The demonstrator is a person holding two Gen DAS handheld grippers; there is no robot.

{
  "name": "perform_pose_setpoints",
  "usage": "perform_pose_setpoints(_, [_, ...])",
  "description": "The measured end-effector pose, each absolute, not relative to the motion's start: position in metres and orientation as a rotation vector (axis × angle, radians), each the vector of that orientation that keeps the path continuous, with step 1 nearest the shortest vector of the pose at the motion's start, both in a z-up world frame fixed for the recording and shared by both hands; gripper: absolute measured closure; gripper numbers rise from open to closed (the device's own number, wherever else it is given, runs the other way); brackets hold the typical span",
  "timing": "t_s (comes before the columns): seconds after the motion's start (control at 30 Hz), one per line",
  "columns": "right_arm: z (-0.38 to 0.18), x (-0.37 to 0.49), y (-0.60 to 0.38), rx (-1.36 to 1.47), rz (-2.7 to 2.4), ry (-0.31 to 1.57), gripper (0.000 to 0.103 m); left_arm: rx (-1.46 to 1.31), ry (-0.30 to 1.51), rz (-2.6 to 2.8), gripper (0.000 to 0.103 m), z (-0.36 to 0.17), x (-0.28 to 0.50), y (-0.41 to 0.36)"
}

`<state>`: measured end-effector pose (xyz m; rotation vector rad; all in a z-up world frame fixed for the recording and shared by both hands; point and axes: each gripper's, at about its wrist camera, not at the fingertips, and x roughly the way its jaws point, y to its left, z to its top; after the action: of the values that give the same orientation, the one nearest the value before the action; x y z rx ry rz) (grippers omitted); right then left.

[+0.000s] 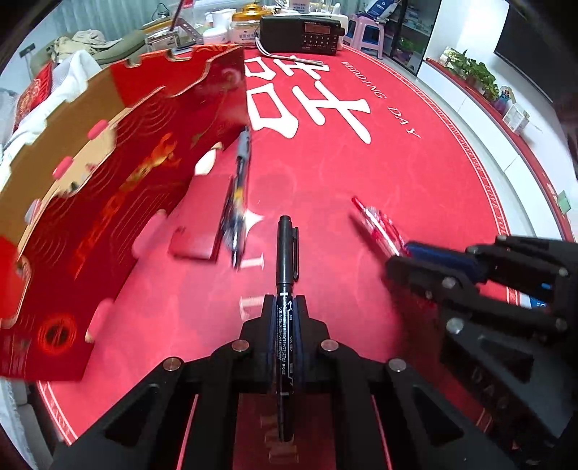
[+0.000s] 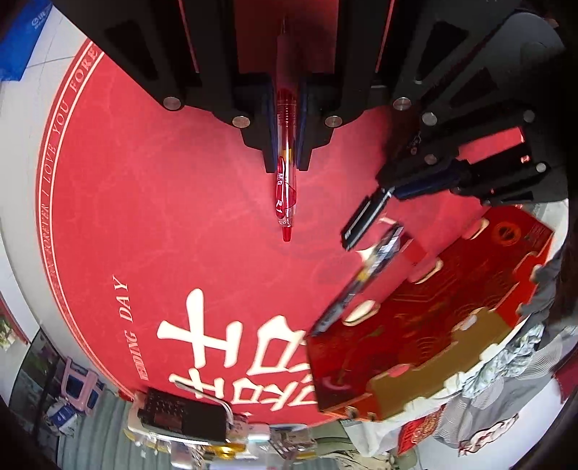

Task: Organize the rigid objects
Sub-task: 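Lift and carry the black marker and red pen toward the cardboard box with both grippers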

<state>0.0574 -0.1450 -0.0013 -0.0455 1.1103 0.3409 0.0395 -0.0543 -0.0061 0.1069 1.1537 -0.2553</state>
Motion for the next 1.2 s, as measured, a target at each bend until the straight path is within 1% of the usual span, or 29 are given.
perform_pose_setpoints(0.3, [0.029,0.023,-0.117,-0.097,0.388,1.049,0.092,0.049,1.101,-0.24,0.095,0.02,0.005,-0.033])
perform_pose_setpoints(0.63, [0.039,-0.006,-0.089,-0.122,0.446,1.035,0.092,-0.015,1.055,-0.143,0.095,0.034,-0.013,0.002])
perform_pose_setpoints(0.77, [0.053,-0.008,-0.086,-0.112,0.451,1.002,0.092,-0.018,0.992,-0.137,0.095,0.057,-0.02,0.008])
perform_pose_setpoints(0.97, [0.084,-0.001,-0.077,-0.096,0.465,0.929,0.092,-0.051,0.906,-0.114,0.094,0.093,-0.012,0.022])
perform_pose_setpoints(1.2, [0.12,0.022,-0.049,-0.073,0.513,0.849,0.092,-0.082,0.882,-0.023,0.095,0.109,0.012,0.057])
